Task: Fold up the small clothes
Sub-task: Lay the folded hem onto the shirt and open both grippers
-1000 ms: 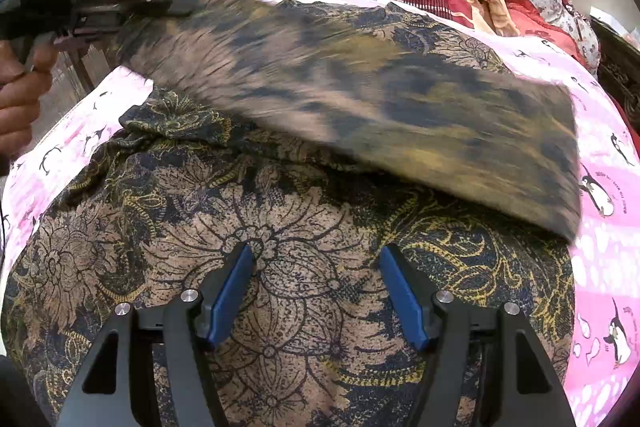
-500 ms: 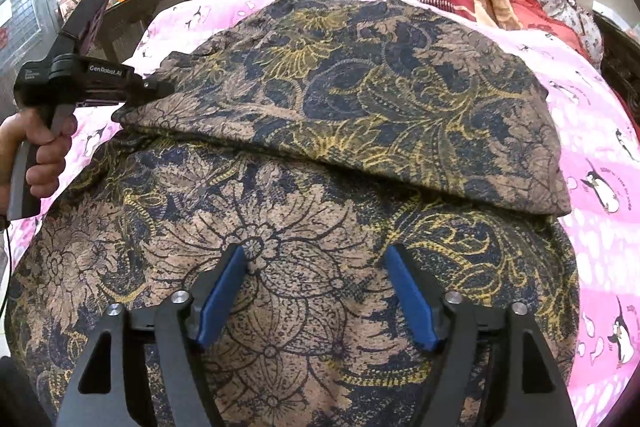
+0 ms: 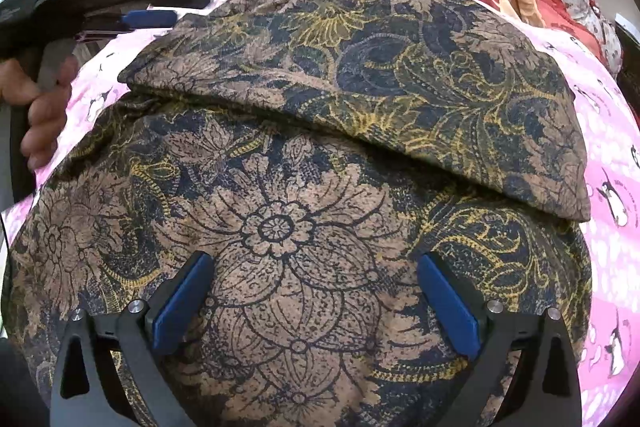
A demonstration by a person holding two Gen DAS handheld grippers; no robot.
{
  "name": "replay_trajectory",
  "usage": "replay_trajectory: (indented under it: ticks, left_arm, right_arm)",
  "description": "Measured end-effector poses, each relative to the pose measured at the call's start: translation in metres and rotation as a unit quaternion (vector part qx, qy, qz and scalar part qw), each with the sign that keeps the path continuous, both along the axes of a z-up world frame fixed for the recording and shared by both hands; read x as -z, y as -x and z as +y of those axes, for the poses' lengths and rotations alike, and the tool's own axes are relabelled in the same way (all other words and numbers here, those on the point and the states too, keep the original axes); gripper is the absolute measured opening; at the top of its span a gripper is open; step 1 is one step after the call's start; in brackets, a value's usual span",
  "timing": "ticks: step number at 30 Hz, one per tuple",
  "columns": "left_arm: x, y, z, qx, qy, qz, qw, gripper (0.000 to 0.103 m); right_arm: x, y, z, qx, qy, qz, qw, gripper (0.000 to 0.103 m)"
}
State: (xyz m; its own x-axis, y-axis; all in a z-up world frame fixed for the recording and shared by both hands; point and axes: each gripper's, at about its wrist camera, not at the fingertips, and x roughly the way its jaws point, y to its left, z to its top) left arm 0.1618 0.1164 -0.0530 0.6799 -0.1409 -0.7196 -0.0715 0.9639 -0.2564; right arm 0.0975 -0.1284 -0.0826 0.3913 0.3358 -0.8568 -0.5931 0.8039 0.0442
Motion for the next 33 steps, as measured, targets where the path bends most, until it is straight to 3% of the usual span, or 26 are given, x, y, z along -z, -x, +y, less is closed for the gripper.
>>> replay_trajectory:
  ticks: [1, 2, 3, 4, 6, 8, 10, 12, 16, 21, 23, 25, 27, 32, 33]
  left_arm:
    - [0.007, 0.0, -0.005, -0.009, -0.022, 0.005, 0.9997, 0.055]
    - [0.015, -0.001, -0.007, -0.023, -0.053, 0.015, 0.9982, 0.055]
    - [0.027, -0.002, -0.005, -0.036, -0.068, 0.031, 0.9965, 0.055]
    - [0.038, 0.0, 0.0, -0.046, -0.064, 0.037, 0.9962, 0.055]
    - [0.04, 0.009, 0.006, -0.047, -0.055, 0.012, 0.9973, 0.055]
    - [0.039, 0.012, 0.006, -0.049, -0.055, 0.009, 0.9972, 0.055]
    - [0.039, 0.013, 0.009, -0.049, -0.047, 0.005, 0.9977, 0.055]
    - [0.04, 0.016, 0.01, -0.048, -0.04, 0.001, 0.9981, 0.055]
    - [0.042, 0.015, 0.011, -0.046, -0.044, 0.0, 0.998, 0.056]
    - [0.043, 0.014, 0.008, -0.045, -0.044, 0.0, 0.998, 0.059]
    - [0.043, 0.014, 0.008, -0.045, -0.044, 0.001, 0.998, 0.059]
    - [0.043, 0.013, 0.007, -0.045, -0.044, 0.001, 0.998, 0.059]
    - [0.043, 0.013, 0.006, -0.044, -0.045, 0.001, 0.998, 0.059]
    - [0.043, 0.013, 0.005, -0.045, -0.038, -0.001, 0.9983, 0.06]
    - [0.042, 0.013, 0.006, -0.045, -0.035, -0.002, 0.9984, 0.06]
  right_arm:
    - [-0.008, -0.004, -0.003, 0.003, -0.012, -0.005, 1.0, 0.089]
    - [-0.018, -0.009, -0.008, 0.009, -0.026, -0.018, 0.999, 0.06]
    - [-0.032, -0.017, -0.017, 0.027, -0.038, -0.044, 0.998, 0.046]
    - [-0.04, -0.023, -0.024, 0.042, -0.041, -0.064, 0.996, 0.041]
    - [-0.049, -0.048, -0.042, 0.092, -0.027, -0.096, 0.991, 0.029]
    - [-0.041, -0.075, -0.061, 0.122, -0.009, -0.095, 0.988, 0.022]
    - [-0.011, -0.099, -0.088, 0.146, 0.019, -0.047, 0.988, 0.017]
    - [-0.003, -0.102, -0.109, 0.15, -0.005, -0.033, 0.988, 0.014]
    - [-0.019, -0.112, -0.104, 0.136, 0.005, -0.018, 0.991, 0.014]
    - [-0.062, -0.158, -0.098, 0.171, -0.075, -0.054, 0.981, 0.014]
    - [-0.055, -0.184, -0.089, 0.182, -0.06, -0.051, 0.98, 0.014]
    - [-0.022, -0.212, -0.083, 0.198, -0.013, -0.007, 0.98, 0.014]
    - [-0.005, -0.22, -0.083, 0.207, 0.003, -0.025, 0.978, 0.012]
    - [-0.012, -0.213, -0.066, 0.202, 0.055, -0.043, 0.977, 0.015]
    - [-0.021, -0.207, -0.064, 0.201, 0.055, -0.047, 0.977, 0.02]
